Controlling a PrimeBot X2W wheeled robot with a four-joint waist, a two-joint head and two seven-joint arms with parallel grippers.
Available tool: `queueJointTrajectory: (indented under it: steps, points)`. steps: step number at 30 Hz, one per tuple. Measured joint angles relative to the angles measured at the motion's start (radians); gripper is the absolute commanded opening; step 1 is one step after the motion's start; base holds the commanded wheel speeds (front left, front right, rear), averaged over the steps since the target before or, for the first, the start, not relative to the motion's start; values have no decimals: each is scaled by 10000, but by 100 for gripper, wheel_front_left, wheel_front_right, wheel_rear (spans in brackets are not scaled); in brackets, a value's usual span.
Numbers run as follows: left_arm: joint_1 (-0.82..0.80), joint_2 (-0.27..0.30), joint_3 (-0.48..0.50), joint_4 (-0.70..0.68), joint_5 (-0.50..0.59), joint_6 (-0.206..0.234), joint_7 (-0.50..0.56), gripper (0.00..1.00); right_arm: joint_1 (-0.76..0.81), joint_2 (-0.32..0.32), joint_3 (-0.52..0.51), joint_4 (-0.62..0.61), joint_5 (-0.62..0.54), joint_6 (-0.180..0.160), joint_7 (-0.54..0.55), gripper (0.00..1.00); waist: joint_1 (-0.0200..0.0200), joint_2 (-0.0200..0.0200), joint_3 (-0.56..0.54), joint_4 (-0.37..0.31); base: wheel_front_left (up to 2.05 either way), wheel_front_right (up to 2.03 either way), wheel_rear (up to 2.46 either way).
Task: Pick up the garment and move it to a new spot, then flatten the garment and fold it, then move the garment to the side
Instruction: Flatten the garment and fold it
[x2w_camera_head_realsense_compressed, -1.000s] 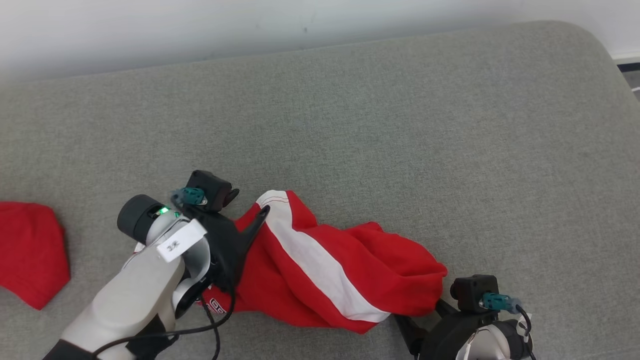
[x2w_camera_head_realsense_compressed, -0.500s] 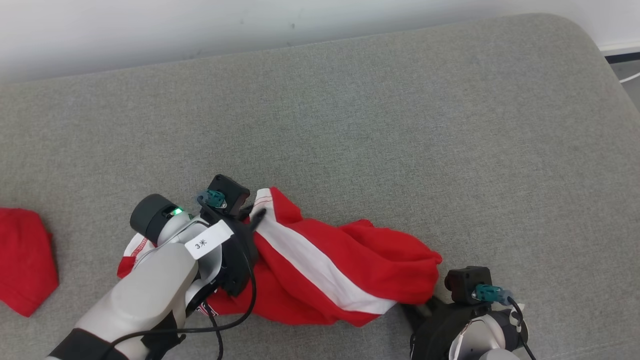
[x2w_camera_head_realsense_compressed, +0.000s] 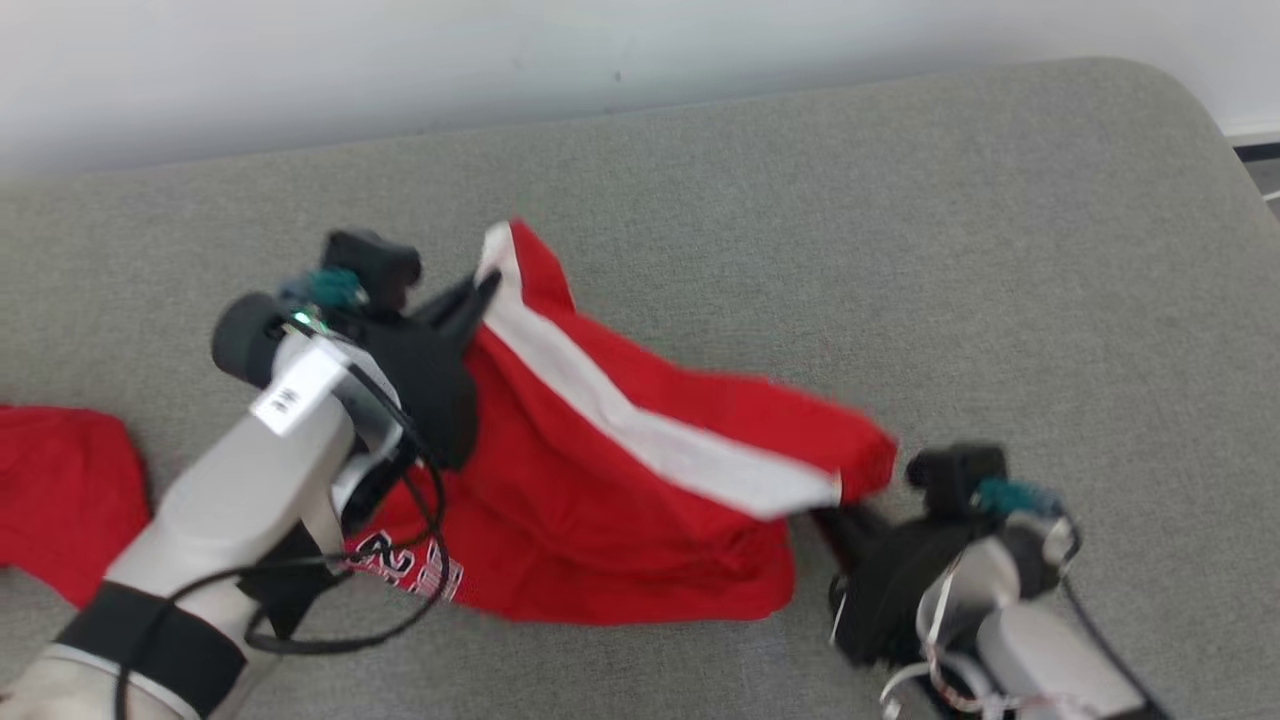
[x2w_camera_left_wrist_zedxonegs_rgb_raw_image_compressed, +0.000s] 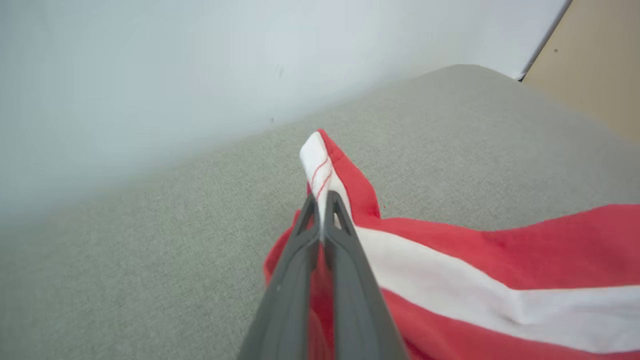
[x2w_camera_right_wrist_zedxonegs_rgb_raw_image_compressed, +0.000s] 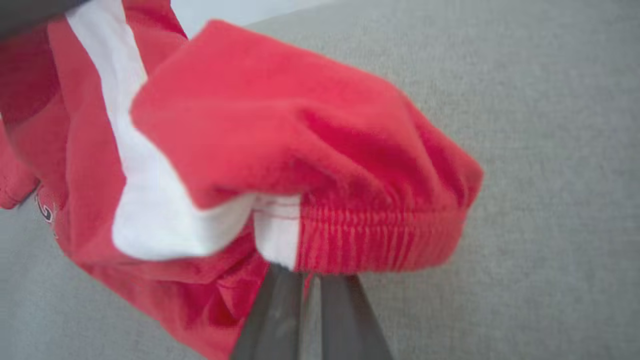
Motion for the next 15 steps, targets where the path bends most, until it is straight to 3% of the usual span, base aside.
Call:
queueJointTrajectory:
  steps: [9,15]
  points:
    - [-200,637,309,-708,-1227,2,-453,0,-1760,-537,-265,35,612,930,1005,0,0,0,-402,434,0,0,0]
    - [-182,1275,249,-1361,-1958,0,-286,0,-2466,-625,-267,435,1248,1072,2079,0,-1,-1,-517,823,0,0,0]
